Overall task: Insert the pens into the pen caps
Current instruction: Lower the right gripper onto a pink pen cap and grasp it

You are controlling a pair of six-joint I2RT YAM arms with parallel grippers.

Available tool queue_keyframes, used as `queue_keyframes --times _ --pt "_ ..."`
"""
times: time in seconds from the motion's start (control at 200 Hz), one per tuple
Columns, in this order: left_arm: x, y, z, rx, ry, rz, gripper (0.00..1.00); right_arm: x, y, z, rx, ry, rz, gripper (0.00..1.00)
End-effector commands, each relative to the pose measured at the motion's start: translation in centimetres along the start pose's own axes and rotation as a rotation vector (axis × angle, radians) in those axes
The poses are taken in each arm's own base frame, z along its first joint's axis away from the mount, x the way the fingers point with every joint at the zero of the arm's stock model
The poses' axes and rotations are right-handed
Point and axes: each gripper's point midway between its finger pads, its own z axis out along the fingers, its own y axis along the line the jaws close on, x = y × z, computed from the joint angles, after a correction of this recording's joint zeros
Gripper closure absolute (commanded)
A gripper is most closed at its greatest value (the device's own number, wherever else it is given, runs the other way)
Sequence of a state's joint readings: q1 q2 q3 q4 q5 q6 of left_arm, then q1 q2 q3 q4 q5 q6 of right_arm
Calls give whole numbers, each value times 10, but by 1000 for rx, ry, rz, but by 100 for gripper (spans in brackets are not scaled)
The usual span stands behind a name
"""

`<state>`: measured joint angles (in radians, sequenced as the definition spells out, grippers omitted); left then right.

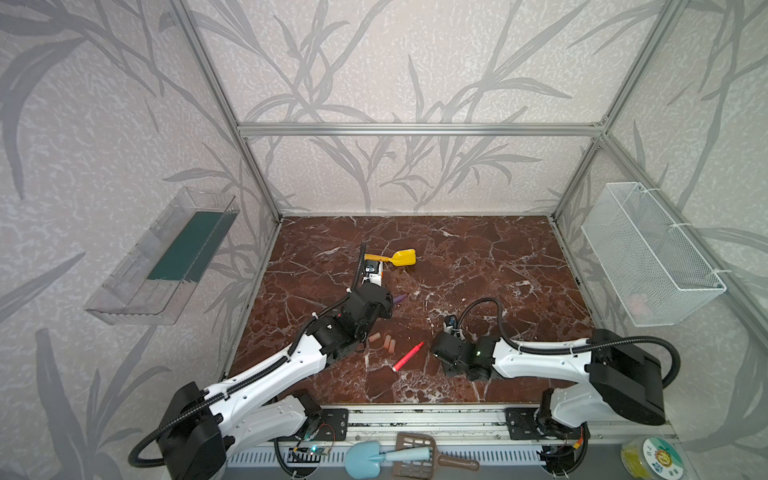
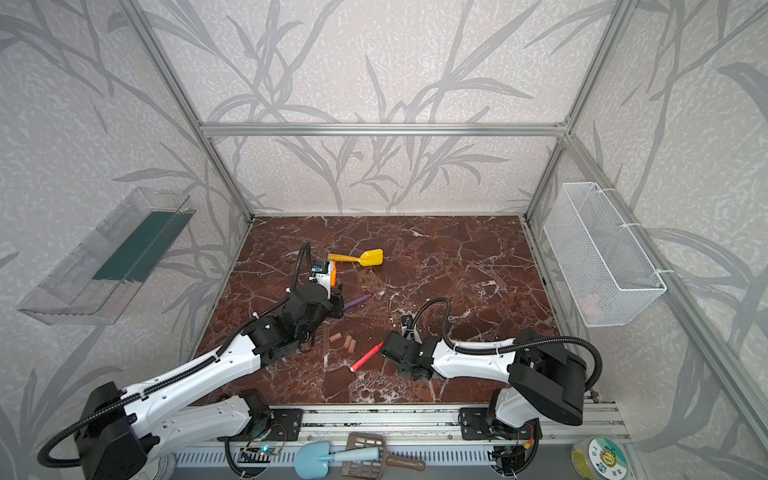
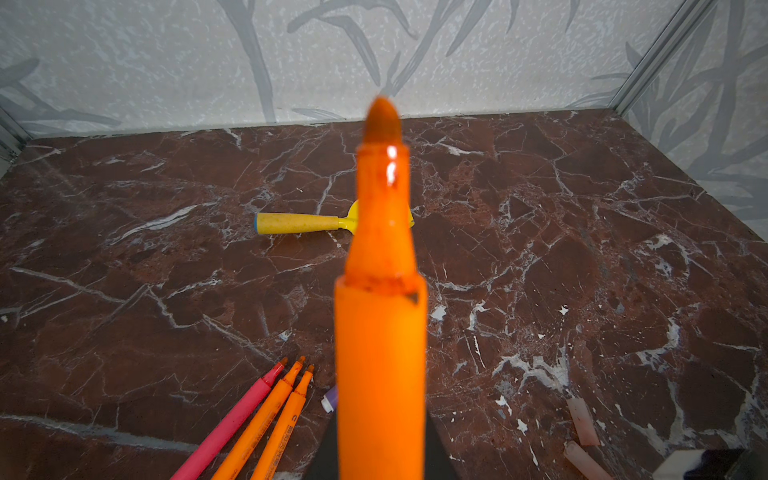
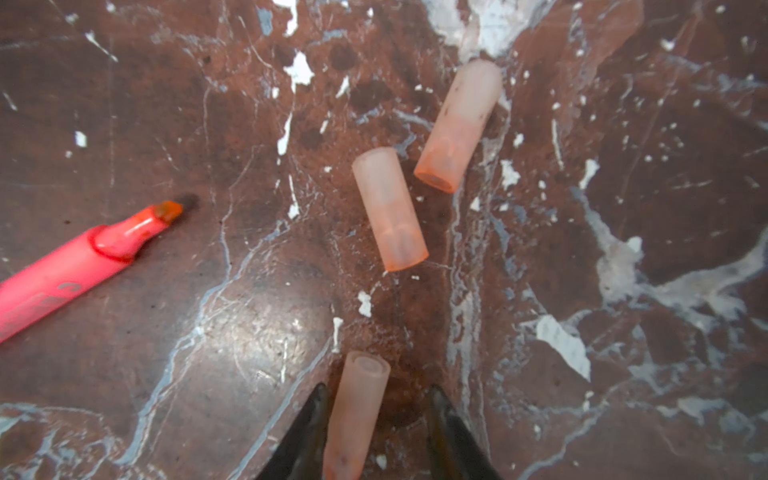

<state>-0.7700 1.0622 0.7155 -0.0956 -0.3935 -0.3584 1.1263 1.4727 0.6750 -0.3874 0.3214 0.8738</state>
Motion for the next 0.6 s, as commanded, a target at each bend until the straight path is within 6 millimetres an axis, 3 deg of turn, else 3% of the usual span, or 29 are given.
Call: queue_keyframes --times 0.0,0.395,0.595 --pt "0 5 1 -22 -9 5 100 -6 -1 -1 35 -24 10 64" --pt "0 4 1 -15 -5 7 100 -4 3 10 60 1 6 67" --pt "-1 4 0 -16 -8 5 100 -3 0 8 43 -15 30 79"
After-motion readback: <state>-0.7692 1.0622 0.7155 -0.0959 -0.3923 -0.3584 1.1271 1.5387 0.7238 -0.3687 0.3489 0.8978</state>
